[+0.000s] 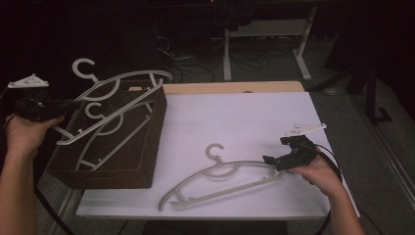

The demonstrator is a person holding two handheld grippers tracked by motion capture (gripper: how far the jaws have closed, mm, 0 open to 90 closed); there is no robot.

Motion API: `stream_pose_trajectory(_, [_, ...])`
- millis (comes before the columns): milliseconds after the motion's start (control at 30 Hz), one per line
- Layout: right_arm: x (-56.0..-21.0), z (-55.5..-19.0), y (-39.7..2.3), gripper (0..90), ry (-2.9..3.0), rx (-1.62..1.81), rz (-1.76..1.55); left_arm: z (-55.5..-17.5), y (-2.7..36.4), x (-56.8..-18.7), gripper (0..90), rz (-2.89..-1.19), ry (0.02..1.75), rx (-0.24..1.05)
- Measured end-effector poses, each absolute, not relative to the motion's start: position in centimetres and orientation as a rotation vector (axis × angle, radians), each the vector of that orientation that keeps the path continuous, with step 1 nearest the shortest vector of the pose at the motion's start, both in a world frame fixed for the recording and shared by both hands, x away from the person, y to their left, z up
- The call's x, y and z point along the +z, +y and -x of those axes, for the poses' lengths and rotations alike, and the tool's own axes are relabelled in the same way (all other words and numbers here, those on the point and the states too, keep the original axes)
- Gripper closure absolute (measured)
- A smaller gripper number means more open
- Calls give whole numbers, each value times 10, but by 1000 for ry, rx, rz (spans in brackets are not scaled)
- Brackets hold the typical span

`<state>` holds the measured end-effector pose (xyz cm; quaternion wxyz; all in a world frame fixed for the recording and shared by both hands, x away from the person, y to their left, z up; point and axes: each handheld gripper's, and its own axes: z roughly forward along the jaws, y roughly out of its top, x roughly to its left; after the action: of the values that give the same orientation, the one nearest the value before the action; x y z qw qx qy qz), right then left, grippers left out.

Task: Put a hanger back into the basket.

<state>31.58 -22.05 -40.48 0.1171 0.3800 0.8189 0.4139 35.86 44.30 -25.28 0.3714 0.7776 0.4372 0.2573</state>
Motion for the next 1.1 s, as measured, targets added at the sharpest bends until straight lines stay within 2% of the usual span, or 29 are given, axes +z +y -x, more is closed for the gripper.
stream_pose_trajectory(300, [-407, -316, -217, 5, 2410, 1197, -1106, -359, 474, -281, 829, -1958, 1248, 662])
stream_pose_trajectory(600, [-410, -317, -214, 5, 2430, 1183, -1092, -367, 473, -304, 829, -1995, 1312, 680])
stream_pose_trajectory(967, [-410, -317, -212, 5, 2442, 1181, -1079, -380, 458, -337, 825, -2030, 1372, 617])
stream_pose_trajectory(1033, [-411, -317, -212, 5, 2444, 1180, -1079, -381, 458, -340, 813, -2027, 1376, 598])
stream_pose_trajectory(1100, [-411, -317, -212, 5, 2445, 1182, -1078, -381, 460, -341, 763, -2003, 1386, 590])
